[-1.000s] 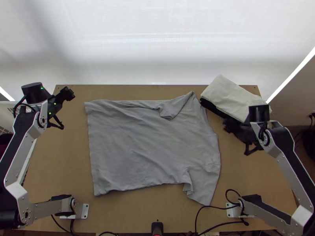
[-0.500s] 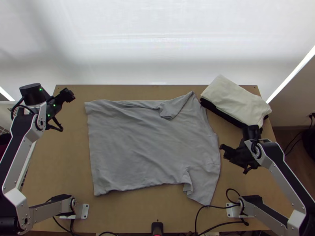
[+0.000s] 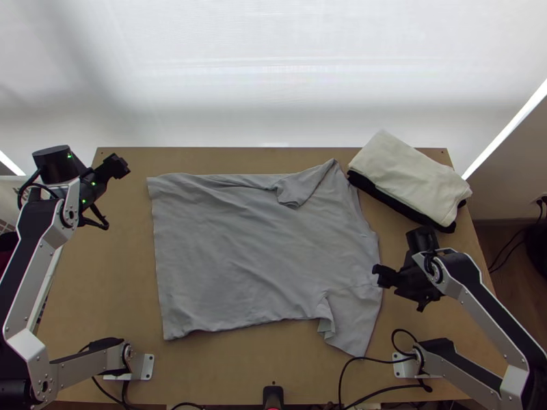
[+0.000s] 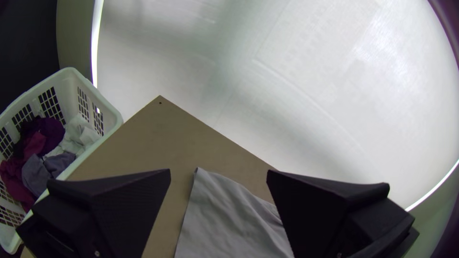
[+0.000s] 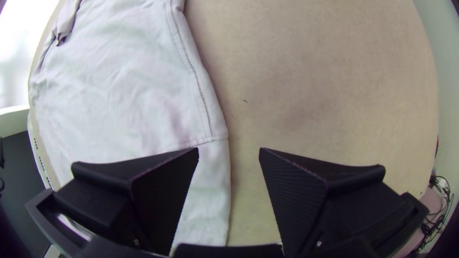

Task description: Fold the t-shirt

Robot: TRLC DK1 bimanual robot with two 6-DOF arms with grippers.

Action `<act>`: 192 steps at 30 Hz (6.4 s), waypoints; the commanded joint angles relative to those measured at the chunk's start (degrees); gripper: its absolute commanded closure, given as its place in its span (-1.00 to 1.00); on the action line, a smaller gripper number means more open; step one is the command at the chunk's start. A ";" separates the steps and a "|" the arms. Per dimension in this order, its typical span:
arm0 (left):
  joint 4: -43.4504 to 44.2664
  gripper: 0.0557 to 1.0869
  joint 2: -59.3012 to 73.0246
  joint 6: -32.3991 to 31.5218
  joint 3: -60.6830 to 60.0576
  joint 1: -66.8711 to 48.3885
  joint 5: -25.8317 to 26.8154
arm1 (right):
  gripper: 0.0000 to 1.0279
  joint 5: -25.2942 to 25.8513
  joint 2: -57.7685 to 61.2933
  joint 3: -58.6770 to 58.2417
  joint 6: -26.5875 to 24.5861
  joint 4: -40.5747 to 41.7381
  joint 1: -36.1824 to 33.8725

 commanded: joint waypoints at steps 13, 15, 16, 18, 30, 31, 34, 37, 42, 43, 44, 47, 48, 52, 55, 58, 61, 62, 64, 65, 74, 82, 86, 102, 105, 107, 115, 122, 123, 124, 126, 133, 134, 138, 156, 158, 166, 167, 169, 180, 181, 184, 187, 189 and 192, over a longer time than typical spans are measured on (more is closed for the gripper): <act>-0.67 -0.90 -1.22 0.61 -0.39 0.33 0.37 | -0.18 -0.42 7.09 -3.99 0.90 6.89 1.91; -0.85 -0.90 -1.22 0.61 -0.39 0.42 0.37 | -0.07 -0.42 7.27 -4.07 0.99 6.98 2.88; -0.85 -0.90 -1.22 0.61 -0.39 0.42 0.37 | 0.16 -0.42 7.27 -4.07 1.52 7.25 3.49; -1.11 -0.90 -1.22 1.05 -0.30 0.42 0.37 | 0.62 -0.33 6.83 -3.99 1.96 7.33 4.19; -31.17 -0.90 -1.22 29.61 1.02 -3.62 10.30 | 0.94 -0.33 3.23 -4.07 2.13 7.95 5.95; -33.63 -0.90 -1.04 30.93 1.28 -3.89 10.30 | 0.94 -0.33 3.23 -4.07 2.22 8.04 5.95; -42.07 -0.90 -1.66 35.59 1.55 -6.96 10.30 | 0.94 -0.33 3.23 -3.90 2.57 8.12 6.39; -51.03 -0.90 -2.98 39.72 -0.74 -11.97 10.22 | 0.94 -0.33 3.23 -3.55 2.84 8.12 6.39; -53.14 -0.90 -8.08 41.21 -8.30 -19.88 10.22 | 0.94 -0.25 2.79 -3.19 2.92 8.12 6.04; -53.58 -0.90 -8.95 41.30 -9.26 -21.90 10.04 | 0.94 -0.25 2.70 -3.19 2.92 8.12 5.95; -54.02 -0.90 -9.92 41.30 -10.23 -24.01 9.87 | 0.94 -0.25 2.52 -3.28 2.84 8.12 5.95; -55.60 -0.90 -13.00 41.21 -13.40 -30.78 8.55 | 0.94 -0.25 2.44 -3.37 2.84 8.12 5.78; -56.66 -0.90 -13.61 40.95 -14.27 -32.71 7.67 | 0.94 -0.25 2.35 -3.37 2.84 8.12 5.78; -58.85 -0.90 -14.67 39.10 -17.09 -39.74 4.42 | 0.94 -0.25 2.44 -3.02 2.84 8.21 5.69; -59.47 -0.90 -15.11 38.40 -19.46 -44.49 2.57 | 0.94 -0.25 2.61 -2.93 2.84 8.21 5.69; -59.38 -0.90 -14.67 37.96 -21.92 -47.83 -0.42 | 0.94 -0.25 2.70 -2.76 2.84 8.21 5.69; -58.59 -0.90 -13.35 38.22 -23.41 -48.89 -0.59 | 0.94 -0.16 2.79 -2.67 2.84 8.21 5.69; -58.24 -0.90 -12.91 38.31 -23.77 -49.06 -0.51 | 0.94 -0.16 2.79 -2.67 2.84 8.21 5.69; -57.97 -0.90 -11.68 38.40 -24.12 -49.85 -0.51 | 0.94 -0.16 2.79 -2.58 2.75 8.21 5.51; -57.01 -0.90 -10.80 37.87 -24.12 -50.38 -0.07 | 0.94 -0.16 2.79 -2.58 2.66 8.21 5.34; -54.20 -0.90 -2.71 34.80 -24.91 -56.18 0.55 | 0.94 -0.16 2.52 -2.32 2.40 8.21 4.19; -49.36 -0.90 1.50 34.18 -27.46 -57.41 0.55 | 0.94 -0.16 2.00 -2.76 1.78 8.12 3.05; -48.39 -0.89 3.61 33.92 -27.55 -57.41 0.55 | 0.94 -0.16 2.00 -2.49 1.69 8.21 2.96; -44.35 -0.72 10.56 33.83 -28.34 -57.23 -0.68 | 0.94 -0.16 1.73 -2.76 0.99 8.21 2.61; -44.26 -0.65 10.91 34.36 -28.25 -56.18 -1.12 | 0.94 -0.16 1.73 -2.67 0.90 8.21 2.61; -43.91 -0.34 10.82 34.53 -28.07 -55.39 -1.21 | 0.94 -0.16 1.73 -2.58 0.90 8.21 2.61; -40.40 0.92 7.39 37.08 -27.46 -53.02 -1.47 | 0.94 -0.16 1.73 -1.88 0.64 8.21 2.61; -38.11 0.92 4.76 36.91 -21.74 -45.28 -1.30 | 0.94 0.19 -0.46 1.64 -0.42 8.21 2.35; -38.02 0.92 4.67 36.47 -20.34 -44.23 -1.30 | 0.94 0.28 -0.73 2.61 -0.42 8.21 2.08; -36.79 0.92 4.58 35.68 -19.28 -43.08 -1.30 | 0.94 0.54 -0.90 3.75 -0.42 8.21 1.73; -35.21 0.92 4.67 34.45 -17.09 -39.66 -0.86 | 0.94 0.98 -1.08 6.56 -1.03 8.39 0.50; -27.04 0.92 3.70 30.93 -10.93 -29.20 -0.68 | 0.94 0.90 -0.99 16.49 -6.30 13.92 -4.95; -26.07 0.92 3.70 29.87 -9.62 -27.62 -0.68 | 0.94 0.90 -0.73 18.16 -6.30 14.19 -5.56; -23.26 0.92 3.35 25.57 -3.99 -22.78 -0.77 | 0.94 0.90 1.73 24.75 -6.57 14.72 -6.09; -11.66 0.92 2.91 13.88 19.65 -9.86 -2.18 | 0.94 0.90 13.42 48.40 -6.13 13.66 -4.16; -8.23 0.93 2.74 13.79 21.50 -8.98 -3.67 | 0.94 0.90 15.53 53.93 -6.66 14.36 -4.07; 3.20 0.92 1.59 13.62 27.47 -6.96 -7.45 | 0.94 0.98 21.95 70.63 -12.19 22.27 -1.52; 5.31 0.93 1.07 13.70 27.56 -6.96 -7.54 | 0.94 0.98 22.39 71.78 -12.90 23.77 -1.08; 9.00 0.93 0.45 14.05 28.09 -6.96 -8.15 | 0.94 1.51 23.18 73.97 -16.15 25.44 -0.20; 25.08 0.93 -0.78 17.92 30.46 -6.43 -10.17 | 0.94 11.88 23.18 82.24 -26.87 42.31 5.60; 27.19 0.93 -1.22 17.92 30.46 -6.26 -10.53 | 0.94 11.97 23.18 83.82 -26.96 42.31 5.51; 31.94 0.93 -2.80 18.10 30.81 -5.64 -10.79 | 0.94 12.76 22.12 87.33 -26.96 42.31 5.25; 35.28 0.93 -4.74 19.42 30.73 -5.56 -11.32 | 0.94 13.02 18.34 87.95 -27.05 42.31 5.07; 35.28 0.93 -6.76 19.59 30.37 -5.29 -11.40 | 0.94 13.02 14.57 87.07 -27.05 40.82 5.07; 36.16 0.92 -10.62 20.65 28.62 -4.94 -11.49 | 0.94 12.94 7.89 84.96 -27.05 37.39 5.42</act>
